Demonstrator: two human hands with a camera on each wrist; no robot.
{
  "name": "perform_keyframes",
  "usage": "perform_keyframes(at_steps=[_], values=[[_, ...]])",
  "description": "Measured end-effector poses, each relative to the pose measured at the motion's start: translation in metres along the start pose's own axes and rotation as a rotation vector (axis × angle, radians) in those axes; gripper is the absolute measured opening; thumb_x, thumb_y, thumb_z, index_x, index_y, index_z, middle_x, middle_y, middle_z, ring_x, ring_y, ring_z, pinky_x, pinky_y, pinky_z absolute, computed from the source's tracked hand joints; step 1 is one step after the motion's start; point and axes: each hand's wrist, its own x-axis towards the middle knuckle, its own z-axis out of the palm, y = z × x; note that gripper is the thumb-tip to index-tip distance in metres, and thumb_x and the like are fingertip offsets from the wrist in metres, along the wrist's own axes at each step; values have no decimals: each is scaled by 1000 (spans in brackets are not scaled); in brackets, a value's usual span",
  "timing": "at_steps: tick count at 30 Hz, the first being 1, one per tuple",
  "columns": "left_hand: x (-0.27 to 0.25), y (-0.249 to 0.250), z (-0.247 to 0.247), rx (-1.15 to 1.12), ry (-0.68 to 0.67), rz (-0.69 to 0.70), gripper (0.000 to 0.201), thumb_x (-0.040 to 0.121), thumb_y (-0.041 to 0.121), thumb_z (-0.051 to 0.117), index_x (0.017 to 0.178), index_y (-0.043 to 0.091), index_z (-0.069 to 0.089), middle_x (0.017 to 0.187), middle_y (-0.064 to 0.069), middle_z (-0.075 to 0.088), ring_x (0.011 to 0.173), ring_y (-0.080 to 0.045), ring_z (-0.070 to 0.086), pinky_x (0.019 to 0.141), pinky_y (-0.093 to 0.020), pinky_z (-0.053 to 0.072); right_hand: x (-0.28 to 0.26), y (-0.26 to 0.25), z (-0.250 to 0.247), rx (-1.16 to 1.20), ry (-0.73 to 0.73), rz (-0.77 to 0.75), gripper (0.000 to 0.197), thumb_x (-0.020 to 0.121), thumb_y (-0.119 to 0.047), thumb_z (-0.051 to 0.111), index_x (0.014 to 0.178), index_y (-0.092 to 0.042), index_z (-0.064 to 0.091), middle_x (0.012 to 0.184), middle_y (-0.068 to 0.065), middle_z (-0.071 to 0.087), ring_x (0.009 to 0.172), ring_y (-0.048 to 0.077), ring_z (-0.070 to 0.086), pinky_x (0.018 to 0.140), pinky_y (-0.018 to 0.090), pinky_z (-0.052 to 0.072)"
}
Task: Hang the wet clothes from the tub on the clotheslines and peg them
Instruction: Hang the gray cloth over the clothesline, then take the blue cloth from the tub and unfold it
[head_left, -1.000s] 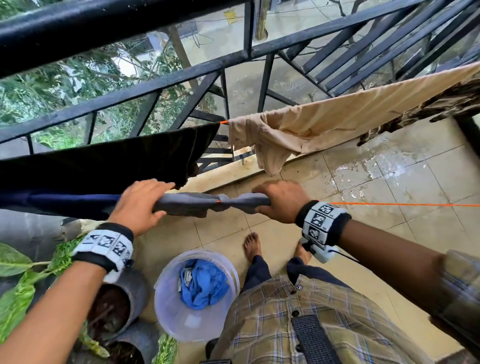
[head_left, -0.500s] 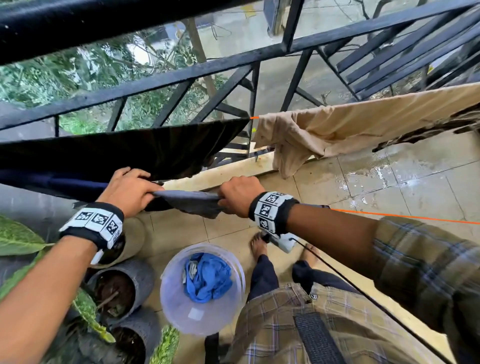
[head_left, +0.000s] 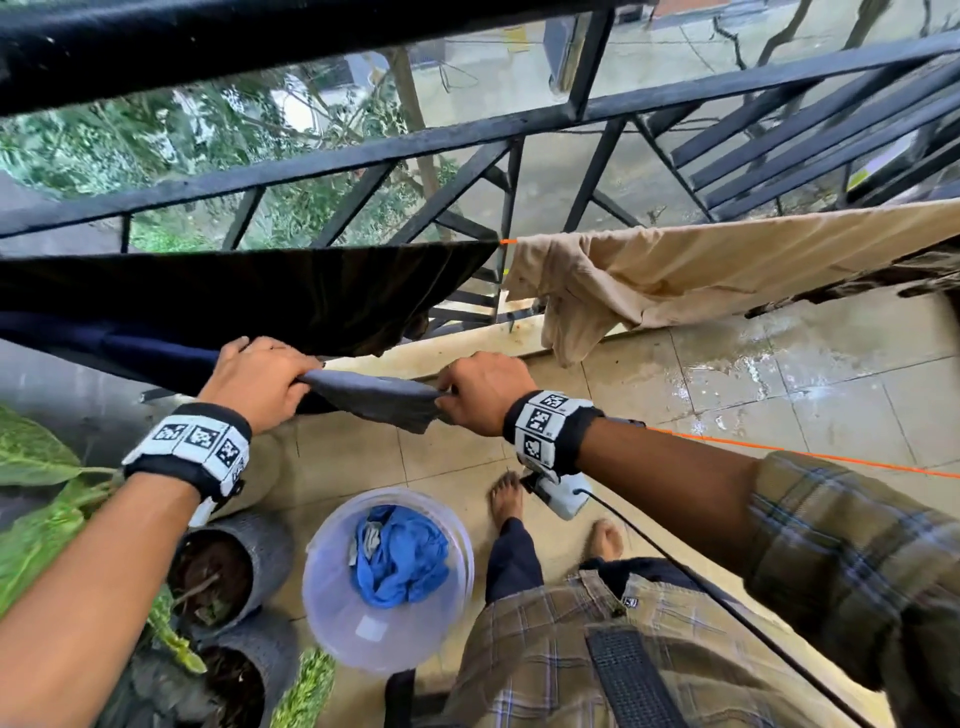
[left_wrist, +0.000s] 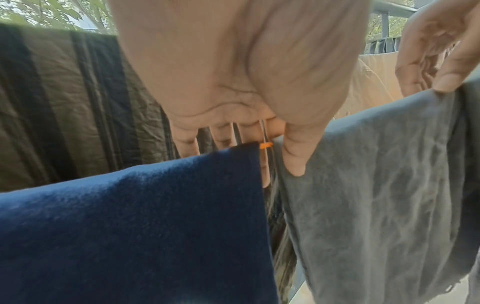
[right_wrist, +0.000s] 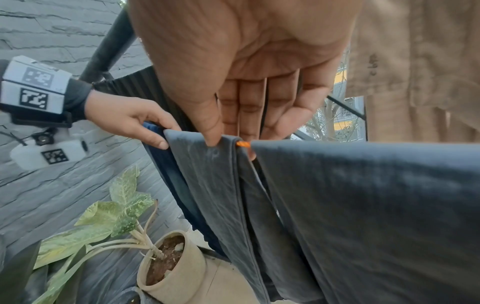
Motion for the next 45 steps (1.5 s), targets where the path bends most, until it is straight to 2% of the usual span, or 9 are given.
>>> perform_keyframes(at_steps=[3, 9, 15, 22, 26, 31, 36, 39, 45], values=[[-19, 18, -7, -80, 151, 16, 33, 84, 26, 69, 116, 20, 70, 119, -4, 69, 115, -31, 57, 94, -48, 46, -10, 17, -7, 22, 62, 24, 26, 89, -44, 56, 105, -30, 71, 101, 2, 71, 93, 28, 65, 67, 28, 39], [-63, 81, -6, -395, 304, -67, 31, 88, 37, 54, 110, 22, 71, 113, -2, 71, 108, -29, 63, 94, -47, 49, -56, 56, -23, 63, 142, 43, 24, 88, -44, 54, 99, -31, 71, 99, 1, 72, 94, 27, 65, 67, 31, 44], [-117, 196, 17, -681, 181, -190, 21, 90, 11, 67, 110, 13, 73, 102, -2, 74, 90, -19, 69, 86, -30, 51, -128, 98, -11, 50, 140, -37, 25, 88, -46, 54, 97, -30, 70, 95, 1, 73, 90, 30, 65, 67, 33, 47], [-200, 324, 110, -862, -48, -328, 25, 91, 26, 61, 113, 21, 73, 108, 4, 74, 95, -14, 69, 89, -25, 51, -207, 149, 63, -12, -27, -110, 21, 88, -44, 58, 94, -28, 71, 95, 3, 73, 92, 30, 66, 67, 32, 42], [-251, 367, 152, -1058, -143, -469, 35, 81, 32, 58, 107, 15, 75, 101, -1, 75, 87, -18, 71, 82, -33, 57, -235, 157, 102, -51, -194, -80, 23, 87, -48, 57, 95, -33, 73, 98, -1, 73, 97, 27, 66, 75, 32, 49], [-323, 382, 215, -1181, -162, -664, 13, 85, 27, 64, 93, 35, 69, 107, -2, 75, 90, -20, 72, 86, -39, 57, -251, 130, 140, -63, -418, -136, 23, 86, -47, 59, 98, -32, 72, 101, 1, 73, 97, 28, 65, 76, 31, 49], [-376, 380, 236, -1224, -82, -884, 17, 89, 11, 65, 102, 7, 75, 98, -6, 76, 86, -17, 69, 83, -25, 51, -244, 79, 172, -165, -535, -246, 24, 86, -49, 58, 100, -35, 70, 103, -1, 72, 99, 27, 65, 81, 32, 51], [-399, 371, 254, -1279, -54, -976, 25, 87, 27, 63, 103, 12, 75, 98, -5, 76, 91, -22, 71, 85, -32, 53, -230, 41, 187, -224, -605, -294, 23, 86, -50, 58, 100, -36, 69, 107, -3, 71, 103, 25, 64, 84, 32, 50], [-430, 333, 297, -1418, 22, -1088, 23, 91, 13, 64, 98, 34, 69, 99, -1, 73, 86, -17, 68, 84, -35, 55, -189, -43, 217, -307, -686, -343, 21, 88, -51, 56, 102, -39, 66, 113, -7, 66, 107, 22, 60, 89, 32, 48]])
